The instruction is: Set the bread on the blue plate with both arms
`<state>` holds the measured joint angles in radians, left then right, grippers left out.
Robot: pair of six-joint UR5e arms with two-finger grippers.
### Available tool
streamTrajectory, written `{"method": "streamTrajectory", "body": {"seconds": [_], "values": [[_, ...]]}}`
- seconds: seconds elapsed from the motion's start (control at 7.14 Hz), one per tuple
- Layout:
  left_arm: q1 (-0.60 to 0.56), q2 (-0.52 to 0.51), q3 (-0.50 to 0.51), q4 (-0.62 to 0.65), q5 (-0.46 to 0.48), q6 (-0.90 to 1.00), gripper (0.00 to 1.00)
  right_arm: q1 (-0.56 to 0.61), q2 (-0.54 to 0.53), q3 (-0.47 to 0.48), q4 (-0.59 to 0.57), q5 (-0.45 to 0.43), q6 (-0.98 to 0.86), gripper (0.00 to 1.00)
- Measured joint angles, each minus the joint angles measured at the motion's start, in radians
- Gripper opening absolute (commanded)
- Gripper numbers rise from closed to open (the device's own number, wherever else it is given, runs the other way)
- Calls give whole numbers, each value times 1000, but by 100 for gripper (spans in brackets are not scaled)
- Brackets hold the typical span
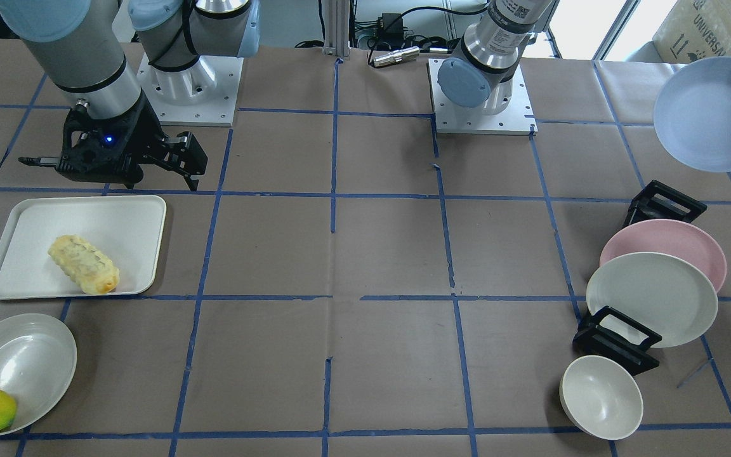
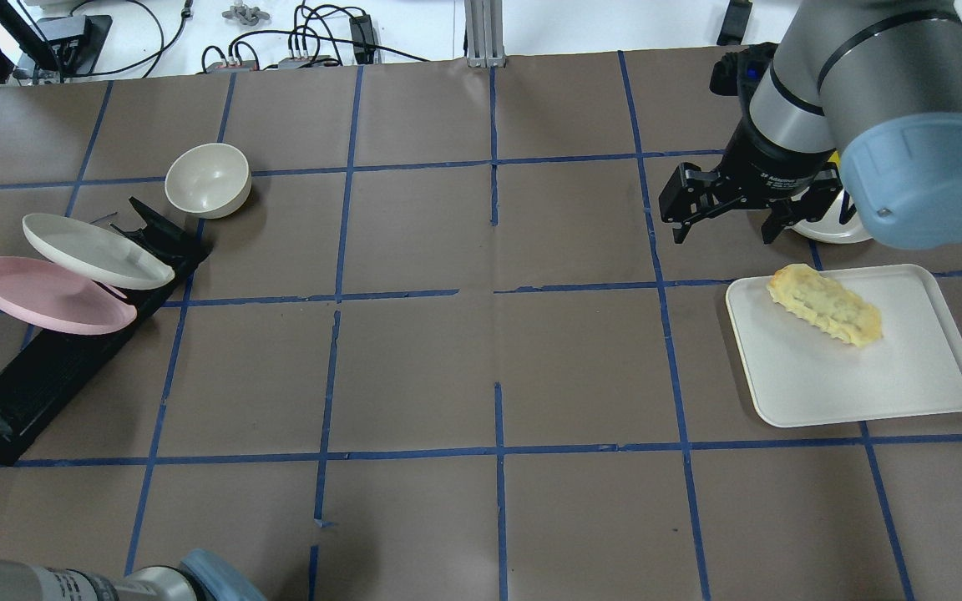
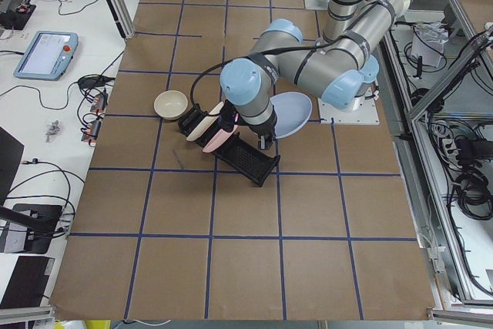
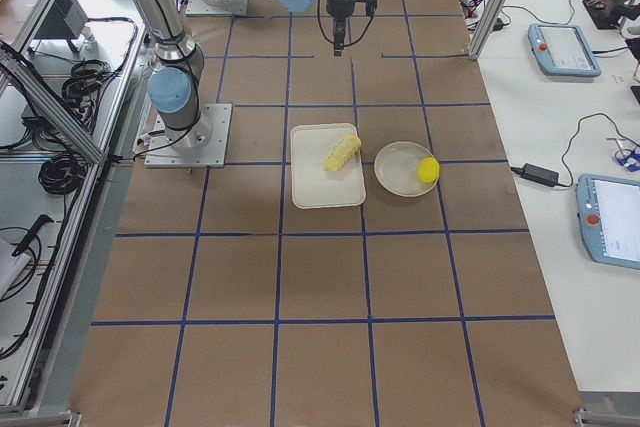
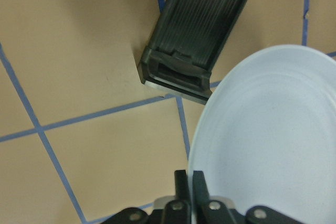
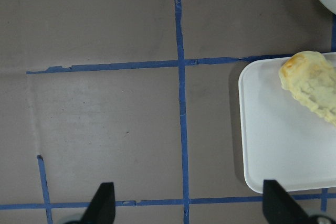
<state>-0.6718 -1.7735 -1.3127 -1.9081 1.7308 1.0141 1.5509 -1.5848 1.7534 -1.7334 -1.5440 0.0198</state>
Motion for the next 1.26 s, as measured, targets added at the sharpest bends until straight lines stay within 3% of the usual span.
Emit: {"method": "streamTrajectory", "body": {"seconds": [0.28, 0.7, 0.98, 1.26], "values": [[-195, 30, -8, -18, -37, -199, 2, -1, 3, -1, -2, -2, -3, 100], [-389, 5, -19, -2, -191, -474, 2, -3, 5, -1, -3, -2, -3, 100], [-550, -53, -50, 122, -251, -684, 2, -3, 5, -2, -3, -1, -2, 100], [-703, -118, -123, 345, -276, -892, 1, -3, 5, -2, -4, -2, -3, 100]]}}
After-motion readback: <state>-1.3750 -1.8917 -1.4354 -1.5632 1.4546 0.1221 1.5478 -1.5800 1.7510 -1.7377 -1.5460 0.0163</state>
